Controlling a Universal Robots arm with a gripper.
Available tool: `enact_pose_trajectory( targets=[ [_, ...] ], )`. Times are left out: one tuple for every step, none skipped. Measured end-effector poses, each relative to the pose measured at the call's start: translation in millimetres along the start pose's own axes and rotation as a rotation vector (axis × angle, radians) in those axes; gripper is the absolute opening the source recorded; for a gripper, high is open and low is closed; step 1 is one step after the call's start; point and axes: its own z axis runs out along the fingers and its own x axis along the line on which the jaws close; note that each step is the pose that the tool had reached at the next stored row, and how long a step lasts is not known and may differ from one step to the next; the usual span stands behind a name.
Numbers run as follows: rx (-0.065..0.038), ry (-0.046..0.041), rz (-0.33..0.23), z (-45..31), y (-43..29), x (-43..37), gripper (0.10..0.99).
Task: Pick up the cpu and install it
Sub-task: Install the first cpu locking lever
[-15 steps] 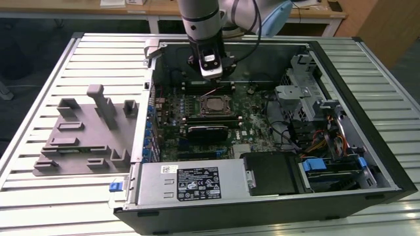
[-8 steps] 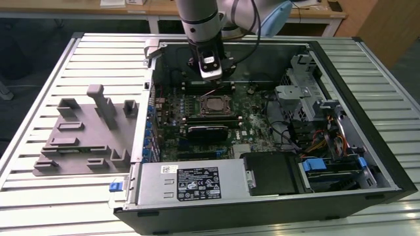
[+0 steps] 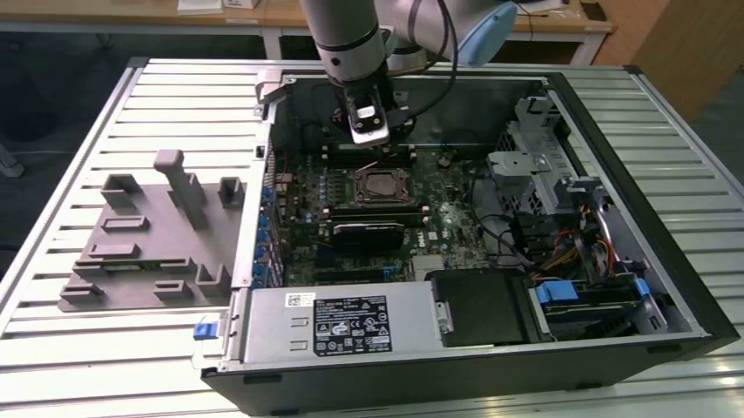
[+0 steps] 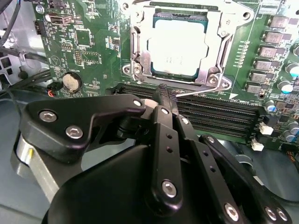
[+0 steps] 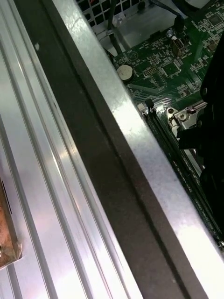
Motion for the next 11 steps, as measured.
enact_pose_trajectory(
  targets=[
    [0.002, -0.001, -0.001, 0.0, 0.2, 0.1, 0.11],
    [0.002, -0.0011, -0.001, 0.0, 0.2, 0.1, 0.11],
    [0.002, -0.0012, -0.001, 0.0, 0.2, 0.1, 0.11],
    [0.003, -0.0012, -0.001, 0.0, 0.2, 0.1, 0.11],
    [0.003, -0.0013, -0.001, 0.0, 0.3, 0.2, 0.11],
    [0.003, -0.0014, -0.001, 0.0, 0.3, 0.1, 0.11],
    [0.003, -0.0015, -0.001, 0.0, 0.3, 0.2, 0.11],
    [0.003, -0.0015, -0.001, 0.0, 0.3, 0.2, 0.11],
    [0.003, -0.0016, -0.001, 0.0, 0.3, 0.2, 0.11],
    [0.003, -0.0017, -0.001, 0.0, 0.3, 0.2, 0.11],
    [0.003, -0.0018, -0.001, 0.0, 0.3, 0.2, 0.11]
  ],
)
